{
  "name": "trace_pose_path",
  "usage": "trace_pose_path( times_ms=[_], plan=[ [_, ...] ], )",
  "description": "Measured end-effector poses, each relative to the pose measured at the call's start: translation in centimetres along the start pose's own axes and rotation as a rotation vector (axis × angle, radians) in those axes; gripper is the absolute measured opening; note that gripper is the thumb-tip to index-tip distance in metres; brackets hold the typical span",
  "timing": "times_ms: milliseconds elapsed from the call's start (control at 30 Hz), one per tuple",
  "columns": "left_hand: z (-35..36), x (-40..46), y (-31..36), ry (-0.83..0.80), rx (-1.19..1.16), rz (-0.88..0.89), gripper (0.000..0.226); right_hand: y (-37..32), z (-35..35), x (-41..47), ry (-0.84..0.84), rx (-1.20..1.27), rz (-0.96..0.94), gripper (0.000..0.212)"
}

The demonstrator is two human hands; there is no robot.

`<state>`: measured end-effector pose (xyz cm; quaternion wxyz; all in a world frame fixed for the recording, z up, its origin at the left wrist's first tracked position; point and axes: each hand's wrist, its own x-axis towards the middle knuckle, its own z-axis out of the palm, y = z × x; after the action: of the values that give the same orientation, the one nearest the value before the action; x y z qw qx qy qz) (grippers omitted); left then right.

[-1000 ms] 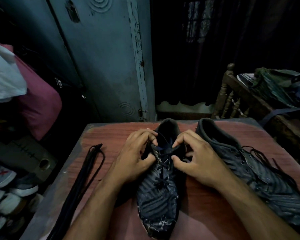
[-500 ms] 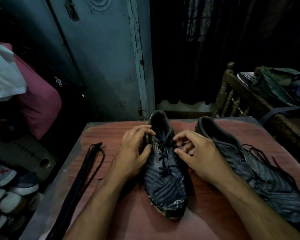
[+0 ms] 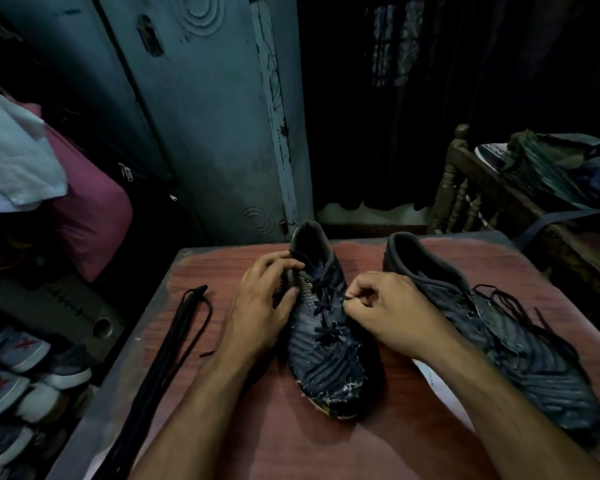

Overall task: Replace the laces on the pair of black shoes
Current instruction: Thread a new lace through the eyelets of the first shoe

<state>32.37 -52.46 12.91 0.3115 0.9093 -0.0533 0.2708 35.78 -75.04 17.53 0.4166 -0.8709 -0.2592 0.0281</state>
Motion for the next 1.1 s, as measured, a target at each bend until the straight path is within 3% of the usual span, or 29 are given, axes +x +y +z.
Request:
trace_pose_path(
  times_ms=[100,300,400,500,633,800,867,1000,1100],
  plan=[
    [0.0,-0.7,0.9,0.012,-0.040,-0.058,0.043,-1.2,-0.5,-0.7,-0.092,0.231,-0.060,0.023],
    [-1.0,-2.4,3.3,0.101,0.041,-0.093,0.063,-3.2,0.0,-1.5,-0.015,0.414,-0.329,0.017],
    [-1.5,-4.5,5.6,0.007,-0.037,-0.083,0.065,-3.7,-0.6,-1.7,-0.002,0.583,-0.405,0.019],
    [-1.7,-6.3,7.8,-0.058,-0.062,-0.057,0.083,-4.5,-1.1,-2.2,-0.009,0.698,-0.463,0.021],
    [-3.7,-7.0,11.3,-0.038,-0.448,-0.164,0.074,-5.3,-1.6,-2.9,-0.006,0.729,-0.537,0.018],
    [-6.2,-6.5,14.5,-0.025,-0.859,-0.344,0.076,-5.0,-1.0,-2.8,0.151,0.539,-0.558,0.018],
    [-6.7,-6.3,15.2,-0.032,-0.800,-0.349,0.070,-4.6,-0.7,-2.6,0.169,0.437,-0.576,0.010],
    [-7.1,-6.2,16.4,-0.014,-0.484,-0.301,0.036,-4.0,-0.5,-2.5,0.181,0.357,-0.562,0.005],
    [-8.0,-6.1,15.1,0.062,-0.080,-0.193,0.019,-3.9,-0.8,-2.4,0.173,0.352,-0.522,0.012]
  ],
)
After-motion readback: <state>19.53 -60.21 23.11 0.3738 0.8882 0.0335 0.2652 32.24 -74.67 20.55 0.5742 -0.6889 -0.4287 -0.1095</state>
